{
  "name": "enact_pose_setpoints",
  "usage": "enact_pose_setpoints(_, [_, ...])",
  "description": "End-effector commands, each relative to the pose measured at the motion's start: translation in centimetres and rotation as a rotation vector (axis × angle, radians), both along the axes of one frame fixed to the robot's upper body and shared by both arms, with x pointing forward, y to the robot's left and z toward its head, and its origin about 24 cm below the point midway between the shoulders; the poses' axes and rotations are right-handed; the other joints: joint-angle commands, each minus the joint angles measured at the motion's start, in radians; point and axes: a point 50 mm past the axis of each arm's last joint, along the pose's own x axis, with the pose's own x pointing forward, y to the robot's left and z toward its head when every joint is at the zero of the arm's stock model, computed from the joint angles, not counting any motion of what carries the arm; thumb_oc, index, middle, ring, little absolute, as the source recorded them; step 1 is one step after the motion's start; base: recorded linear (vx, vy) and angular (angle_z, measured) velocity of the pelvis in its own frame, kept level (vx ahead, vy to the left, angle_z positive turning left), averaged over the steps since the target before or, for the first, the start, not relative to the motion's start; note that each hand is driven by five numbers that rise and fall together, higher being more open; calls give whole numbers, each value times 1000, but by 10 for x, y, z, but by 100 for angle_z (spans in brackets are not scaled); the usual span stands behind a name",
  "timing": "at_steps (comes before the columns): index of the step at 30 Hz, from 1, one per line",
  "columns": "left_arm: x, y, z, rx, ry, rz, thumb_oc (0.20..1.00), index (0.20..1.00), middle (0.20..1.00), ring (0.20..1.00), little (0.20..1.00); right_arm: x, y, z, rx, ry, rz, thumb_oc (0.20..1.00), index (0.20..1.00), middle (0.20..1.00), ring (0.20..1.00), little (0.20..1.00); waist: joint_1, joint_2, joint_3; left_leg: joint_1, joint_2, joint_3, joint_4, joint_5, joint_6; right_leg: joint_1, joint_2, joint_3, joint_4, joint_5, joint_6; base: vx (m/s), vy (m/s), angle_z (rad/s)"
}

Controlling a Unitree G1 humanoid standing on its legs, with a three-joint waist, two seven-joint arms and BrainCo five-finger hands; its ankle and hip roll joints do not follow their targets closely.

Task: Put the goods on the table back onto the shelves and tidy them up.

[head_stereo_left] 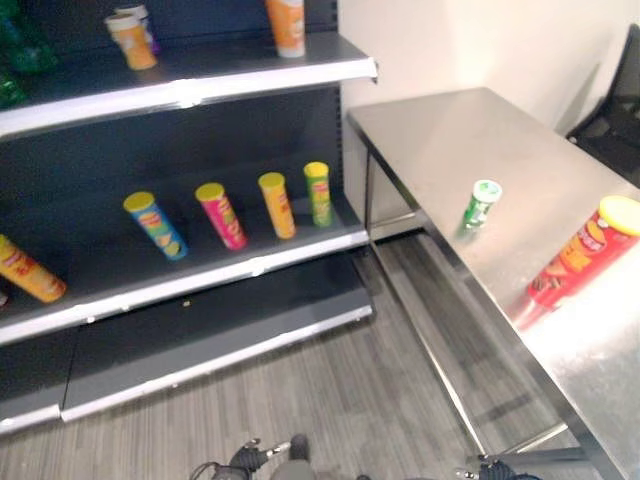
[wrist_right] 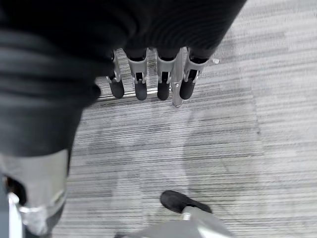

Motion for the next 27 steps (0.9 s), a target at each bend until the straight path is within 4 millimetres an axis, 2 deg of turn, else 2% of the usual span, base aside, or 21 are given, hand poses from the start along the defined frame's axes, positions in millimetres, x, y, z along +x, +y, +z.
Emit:
enact_pose_setpoints(1, [1,-11,-2,-15,-6,-20,1000,1000,1000,1000,1000,-8,-13,2,-27,7,-9,1000,1000,1000,1000,1000,25,29,-42,102,32,76,56,-31,11,-47,-47,-61,11,-70,129,127,112,-84])
enact_pose_setpoints(2, [1,-11,-2,-15,-6,-20,1000,1000,1000,1000,1000,-8,-13,2,-27,7,-9,1000,1000,1000,1000,1000,27,29,-41,104,33,77,55,-31,11,-46,-47,-59,11,-70,129,154,185,-91])
enact_pose_setpoints(3, [-1,-10,-3,-11,5,-27,1000,1000,1000,1000,1000,-13,-12,0,-24,25,-14,1000,1000,1000,1000,1000,24,38,-51,147,34,107,7,-28,14,-44,-51,-45,11,-68,134,164,241,-69])
enact_pose_setpoints(5, [-2,-8,-3,-4,8,-28,1000,1000,1000,1000,1000,-24,-10,-3,-18,62,-39,1000,1000,1000,1000,1000,11,50,-65,182,27,174,-2,-58,35,-47,-69,-10,11,-60,156,200,364,-51])
enact_pose_setpoints(10, [-2,-5,-2,3,6,-31,1000,1000,1000,1000,1000,-28,-12,-4,-16,68,-82,1000,1000,1000,1000,1000,-2,57,-69,200,14,228,-2,-90,58,-57,-86,33,11,-44,175,65,197,-73])
enact_pose_setpoints(12, [1,-3,0,6,-7,-29,1000,1000,1000,1000,1000,-30,-20,-2,-20,51,-171,1000,1000,1000,1000,1000,-17,65,-66,213,1,285,-2,-116,83,-72,-101,81,11,-22,198,63,355,-50])
enact_pose_setpoints(15, [4,-1,1,10,-16,-28,1000,1000,1000,1000,1000,-33,-28,-1,-31,46,-232,1000,1000,1000,1000,1000,-27,66,-63,213,-7,309,-2,-126,94,-90,-106,101,24,-16,211,6,184,-69])
enact_pose_setpoints(17, [15,5,6,23,-59,-32,1000,1000,1000,1000,1000,-41,-56,8,-90,22,-343,1000,1000,1000,1000,1000,-45,69,-47,208,-15,356,-2,-139,112,-145,-114,130,63,6,248,-43,305,-61])
enact_pose_setpoints(18, [18,7,8,26,-69,-36,1000,1000,1000,1000,1000,-42,-66,11,-112,16,-372,1000,1000,1000,1000,1000,-47,68,-43,204,-16,365,-2,-142,116,-160,-114,131,76,9,256,-39,152,-51])
enact_pose_setpoints(19, [18,7,8,26,-69,-36,1000,1000,1000,1000,1000,-42,-66,11,-113,16,-373,1000,1000,1000,1000,1000,-45,68,-43,203,-16,366,-2,-143,116,-161,-114,133,77,8,256,-61,127,-48])
enact_pose_setpoints(20, [27,9,12,30,-100,-50,1000,1000,1000,1000,1000,-49,-90,20,-169,-2,-467,1000,1000,1000,1000,1000,-46,70,-24,199,-15,378,-2,-144,122,-198,-120,100,126,6,266,-65,107,-39])
enact_pose_setpoints(22, [32,9,14,29,-114,-72,1000,1000,1000,1000,1000,-59,-109,28,-213,-9,-558,1000,1000,1000,1000,1000,-36,70,-17,192,-11,393,-2,-147,119,-209,-143,20,138,12,272,-45,80,-42])
enact_pose_setpoints(23, [34,8,15,29,-115,-82,1000,1000,1000,1000,1000,-66,-119,33,-239,-7,-610,1000,1000,1000,1000,1000,-34,69,-13,194,-9,399,-2,-146,119,-219,-163,-31,150,43,276,1,12,-53])
enact_pose_setpoints(24, [36,10,17,30,-122,-86,1000,1000,1000,1000,1000,-75,-132,40,-274,-7,-668,1000,1000,1000,1000,1000,-32,68,-8,198,-4,403,-2,-149,117,-215,-176,-72,138,48,281,30,-24,-47])
enact_pose_setpoints(25, [38,11,18,31,-125,-91,1000,1000,1000,1000,1000,-90,-154,53,-331,-23,-770,1000,1000,1000,1000,1000,-32,65,-17,196,4,406,-2,-151,113,-203,-186,-106,102,62,279,61,-36,-36])
enact_pose_setpoints(27, [38,10,18,21,-124,-99,1000,1000,1000,1000,1000,-111,-184,77,-422,-47,-901,1000,1000,1000,1000,1000,-34,58,-28,197,5,405,-2,-154,110,-187,-194,-126,70,75,280,74,-36,-10])
